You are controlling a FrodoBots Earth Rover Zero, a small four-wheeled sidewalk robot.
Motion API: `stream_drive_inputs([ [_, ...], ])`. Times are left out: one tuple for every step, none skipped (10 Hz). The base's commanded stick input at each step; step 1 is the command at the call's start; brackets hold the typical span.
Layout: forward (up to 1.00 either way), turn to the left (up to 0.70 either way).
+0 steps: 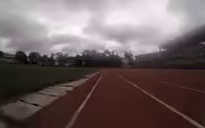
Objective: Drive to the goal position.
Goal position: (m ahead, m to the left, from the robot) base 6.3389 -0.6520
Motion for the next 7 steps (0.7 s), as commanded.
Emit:
stream_drive_inputs([
  [0.70,0.00],
  [0.70,0.00],
  [0.70,0.00],
  [0.70,0.00],
  [0.70,0.00],
  [0.70,0.00],
  [0.70,0.00],
])
